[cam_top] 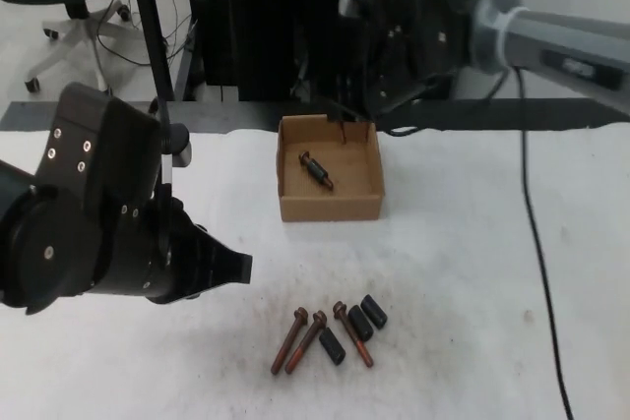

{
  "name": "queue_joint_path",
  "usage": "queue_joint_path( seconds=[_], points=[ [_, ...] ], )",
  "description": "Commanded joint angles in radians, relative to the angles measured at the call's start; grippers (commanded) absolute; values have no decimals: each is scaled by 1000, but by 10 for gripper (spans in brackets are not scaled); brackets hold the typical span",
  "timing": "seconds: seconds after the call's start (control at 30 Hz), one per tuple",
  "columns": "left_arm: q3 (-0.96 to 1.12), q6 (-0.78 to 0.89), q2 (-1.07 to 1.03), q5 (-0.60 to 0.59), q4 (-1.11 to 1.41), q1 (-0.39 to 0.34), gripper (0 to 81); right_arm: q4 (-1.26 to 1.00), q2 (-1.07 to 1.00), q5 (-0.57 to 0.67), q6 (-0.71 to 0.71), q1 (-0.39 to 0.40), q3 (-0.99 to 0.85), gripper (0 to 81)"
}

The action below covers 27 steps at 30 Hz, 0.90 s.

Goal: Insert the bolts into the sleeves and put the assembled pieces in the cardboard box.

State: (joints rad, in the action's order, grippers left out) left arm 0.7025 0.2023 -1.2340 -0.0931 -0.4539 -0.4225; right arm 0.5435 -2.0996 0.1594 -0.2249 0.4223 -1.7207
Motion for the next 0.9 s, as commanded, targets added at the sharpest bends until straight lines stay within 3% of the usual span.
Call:
queue_joint_path(
  seconds=[0.0,0.17,0.4,0.5,0.73,0.87],
  points=[
    [4,-1,2,2,2,1,3,34,-26,-4,1,-4,-42,5],
    [4,-5,2,2,2,1,3,37,-62,-12,1,-5,-56,2],
    [4,-159,2,2,2,1,3,37,-68,-12,69,-5,-59,1],
    [4,-158,2,2,2,1,3,44,-68,-4,88,-5,-68,67],
    [4,-158,2,-62,2,1,3,44,-68,-4,88,-5,-79,358],
    [4,-158,2,-112,2,1,3,44,-65,-4,88,-5,-79,370]
  ],
)
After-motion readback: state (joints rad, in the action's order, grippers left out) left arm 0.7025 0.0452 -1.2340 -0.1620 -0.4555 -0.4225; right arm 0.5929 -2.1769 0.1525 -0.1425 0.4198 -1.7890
